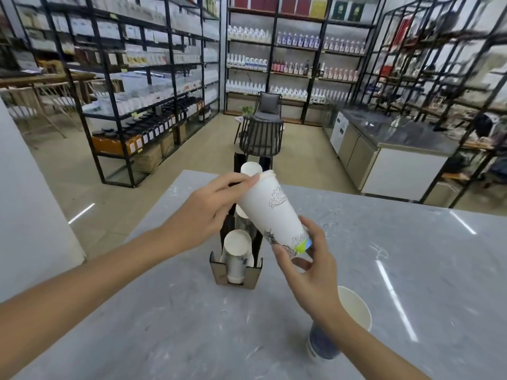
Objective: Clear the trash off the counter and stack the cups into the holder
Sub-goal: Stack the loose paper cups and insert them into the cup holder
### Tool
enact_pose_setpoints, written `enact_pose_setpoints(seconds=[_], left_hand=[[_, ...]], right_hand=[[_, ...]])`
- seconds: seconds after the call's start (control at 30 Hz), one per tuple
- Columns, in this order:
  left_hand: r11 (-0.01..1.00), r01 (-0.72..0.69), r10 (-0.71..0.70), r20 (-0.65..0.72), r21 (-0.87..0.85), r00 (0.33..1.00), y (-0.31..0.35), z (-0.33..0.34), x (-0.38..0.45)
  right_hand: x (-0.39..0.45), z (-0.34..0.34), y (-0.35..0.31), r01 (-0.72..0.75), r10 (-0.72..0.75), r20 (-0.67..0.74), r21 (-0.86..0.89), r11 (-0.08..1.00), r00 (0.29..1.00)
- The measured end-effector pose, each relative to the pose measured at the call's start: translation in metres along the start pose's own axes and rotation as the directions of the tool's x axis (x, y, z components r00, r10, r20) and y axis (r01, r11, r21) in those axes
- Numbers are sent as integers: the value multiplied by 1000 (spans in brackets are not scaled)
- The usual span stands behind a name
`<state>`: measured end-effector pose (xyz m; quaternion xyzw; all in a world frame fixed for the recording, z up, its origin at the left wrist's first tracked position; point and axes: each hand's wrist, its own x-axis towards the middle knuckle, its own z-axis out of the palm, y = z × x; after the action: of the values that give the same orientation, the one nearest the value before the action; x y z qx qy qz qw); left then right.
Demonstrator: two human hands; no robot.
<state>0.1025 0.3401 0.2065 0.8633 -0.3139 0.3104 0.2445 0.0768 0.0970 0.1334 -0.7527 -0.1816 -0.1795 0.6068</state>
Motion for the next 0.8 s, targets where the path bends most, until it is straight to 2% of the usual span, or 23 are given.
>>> enact_pose_setpoints(seconds=[0.07,0.23,0.37,0.5,0.6,0.7,0.8], left_hand=[[996,91,-92,-7,-6,996,-10,4,6],[896,362,-337,135,-258,932,-21,13,15],[828,518,-488,178,-215,855,-34,19,19],[736,617,-556,271,-279,786,-52,27,19],[570,734,-619,395,-369,679,-56,30,23],[471,785,-676,408,-401,614,-63,31,25],[423,820,-707,426,-385,564,-71,38,27]], right_hand=[[22,-4,-6,23,-23,-17,1,1000,1000],[74,-6,-19,116,-116,-6,5,993,993],[107,-1,-27,220,-216,85,-41,975,973],[132,11,-26,361,-312,242,-196,912,919],[143,23,-17,443,-340,358,-262,858,870],[147,33,-9,480,-341,417,-291,828,842],[146,42,-5,588,-409,470,-339,734,782]])
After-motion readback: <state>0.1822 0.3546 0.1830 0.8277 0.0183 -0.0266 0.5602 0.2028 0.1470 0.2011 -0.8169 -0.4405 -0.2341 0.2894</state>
